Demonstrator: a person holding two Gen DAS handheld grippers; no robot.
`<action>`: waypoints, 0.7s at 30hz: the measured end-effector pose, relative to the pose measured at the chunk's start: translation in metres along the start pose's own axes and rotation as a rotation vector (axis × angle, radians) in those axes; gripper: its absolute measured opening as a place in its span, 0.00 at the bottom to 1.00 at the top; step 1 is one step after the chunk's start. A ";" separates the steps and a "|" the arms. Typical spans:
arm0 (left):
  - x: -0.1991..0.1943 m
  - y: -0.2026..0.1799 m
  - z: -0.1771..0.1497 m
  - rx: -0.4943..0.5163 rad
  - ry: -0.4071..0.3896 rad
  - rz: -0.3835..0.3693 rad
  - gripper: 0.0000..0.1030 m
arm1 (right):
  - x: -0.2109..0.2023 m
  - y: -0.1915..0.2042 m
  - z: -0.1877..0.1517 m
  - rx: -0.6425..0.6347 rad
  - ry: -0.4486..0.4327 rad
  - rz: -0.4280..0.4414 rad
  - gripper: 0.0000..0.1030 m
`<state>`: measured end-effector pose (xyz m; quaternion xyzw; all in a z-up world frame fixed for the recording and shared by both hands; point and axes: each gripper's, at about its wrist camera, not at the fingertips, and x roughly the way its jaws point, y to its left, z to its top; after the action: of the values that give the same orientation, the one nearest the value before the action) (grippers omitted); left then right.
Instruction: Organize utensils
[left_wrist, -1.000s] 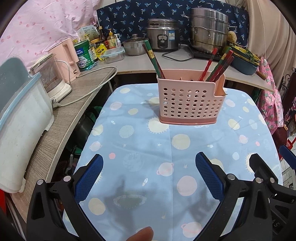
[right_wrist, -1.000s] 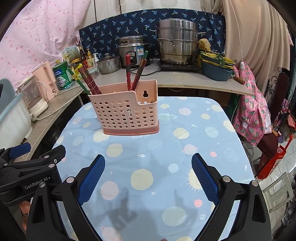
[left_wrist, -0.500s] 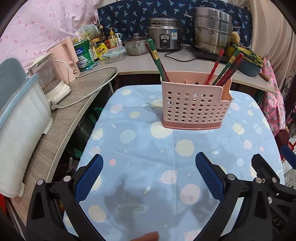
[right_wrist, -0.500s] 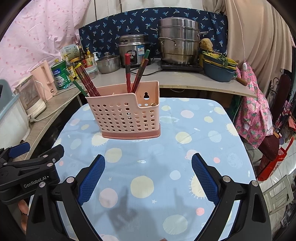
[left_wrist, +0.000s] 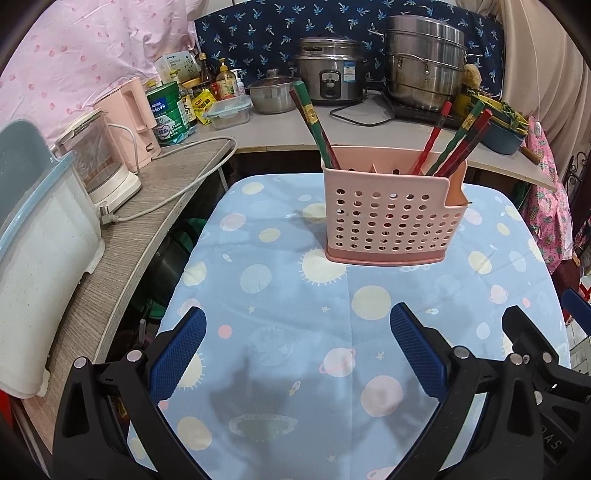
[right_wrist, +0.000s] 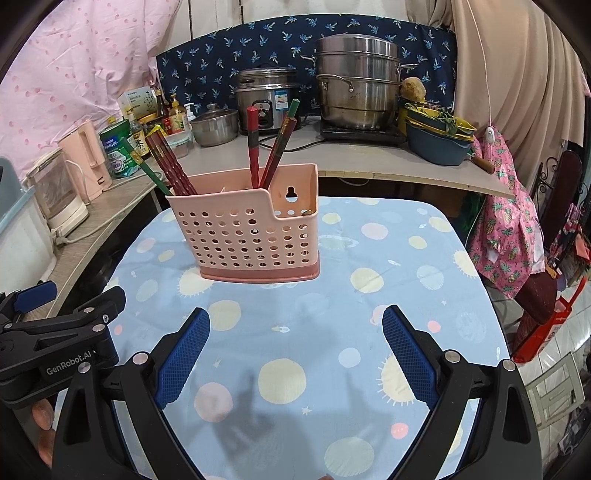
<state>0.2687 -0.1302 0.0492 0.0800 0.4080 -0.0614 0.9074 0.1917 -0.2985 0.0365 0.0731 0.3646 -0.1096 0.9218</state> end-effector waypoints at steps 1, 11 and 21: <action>0.000 0.000 0.000 -0.001 -0.001 -0.001 0.93 | 0.000 0.000 0.000 0.000 0.000 0.000 0.88; 0.001 0.001 0.001 -0.003 0.000 0.002 0.93 | 0.005 -0.002 0.002 -0.001 0.005 -0.003 0.88; 0.001 0.003 0.002 -0.004 -0.003 0.001 0.93 | 0.005 -0.002 0.002 -0.002 0.005 -0.002 0.88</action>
<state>0.2714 -0.1278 0.0495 0.0782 0.4067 -0.0604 0.9082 0.1964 -0.3015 0.0344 0.0718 0.3669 -0.1100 0.9209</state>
